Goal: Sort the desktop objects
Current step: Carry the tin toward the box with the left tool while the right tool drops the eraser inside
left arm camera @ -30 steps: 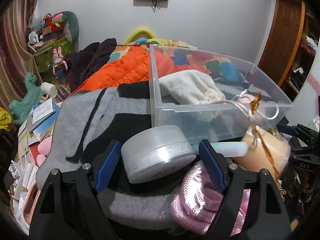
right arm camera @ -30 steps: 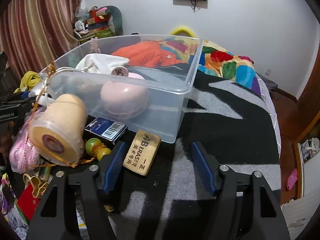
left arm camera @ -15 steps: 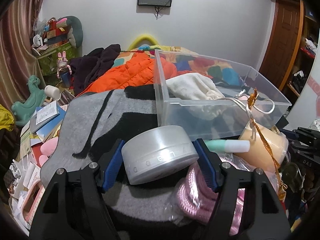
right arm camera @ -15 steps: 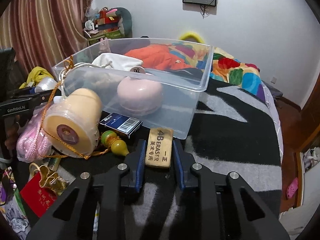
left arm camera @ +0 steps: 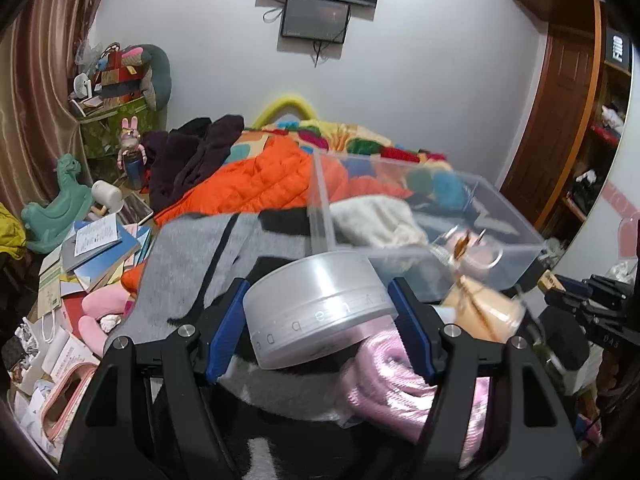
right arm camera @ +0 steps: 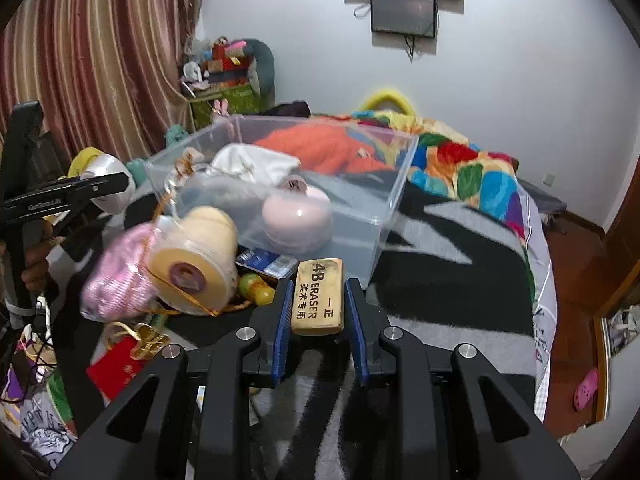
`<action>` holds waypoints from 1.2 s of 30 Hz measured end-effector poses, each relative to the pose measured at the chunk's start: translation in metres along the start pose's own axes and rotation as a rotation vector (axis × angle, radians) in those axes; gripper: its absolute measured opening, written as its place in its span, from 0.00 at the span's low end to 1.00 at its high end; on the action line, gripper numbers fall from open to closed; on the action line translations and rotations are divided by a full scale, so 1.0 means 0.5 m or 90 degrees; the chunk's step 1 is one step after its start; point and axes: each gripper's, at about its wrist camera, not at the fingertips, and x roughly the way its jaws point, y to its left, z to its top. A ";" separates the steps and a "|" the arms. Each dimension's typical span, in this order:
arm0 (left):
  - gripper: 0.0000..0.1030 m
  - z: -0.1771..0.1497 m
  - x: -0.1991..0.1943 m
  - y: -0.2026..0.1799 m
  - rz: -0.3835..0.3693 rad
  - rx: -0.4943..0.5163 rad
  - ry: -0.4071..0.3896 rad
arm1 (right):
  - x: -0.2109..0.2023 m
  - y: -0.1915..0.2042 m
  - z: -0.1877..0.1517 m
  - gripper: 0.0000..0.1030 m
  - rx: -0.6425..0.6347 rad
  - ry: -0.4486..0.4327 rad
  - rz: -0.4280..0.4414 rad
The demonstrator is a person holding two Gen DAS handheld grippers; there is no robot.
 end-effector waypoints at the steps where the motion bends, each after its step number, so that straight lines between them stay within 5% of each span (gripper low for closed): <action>1: 0.68 0.005 -0.005 -0.002 -0.003 0.000 -0.006 | -0.006 0.000 0.004 0.23 0.000 -0.007 -0.001; 19: 0.68 0.105 0.001 -0.054 -0.031 0.017 -0.054 | -0.003 -0.028 0.078 0.23 0.021 -0.051 -0.005; 36: 0.68 0.115 0.107 -0.089 -0.024 0.035 -0.007 | 0.064 -0.043 0.098 0.23 0.054 -0.026 0.000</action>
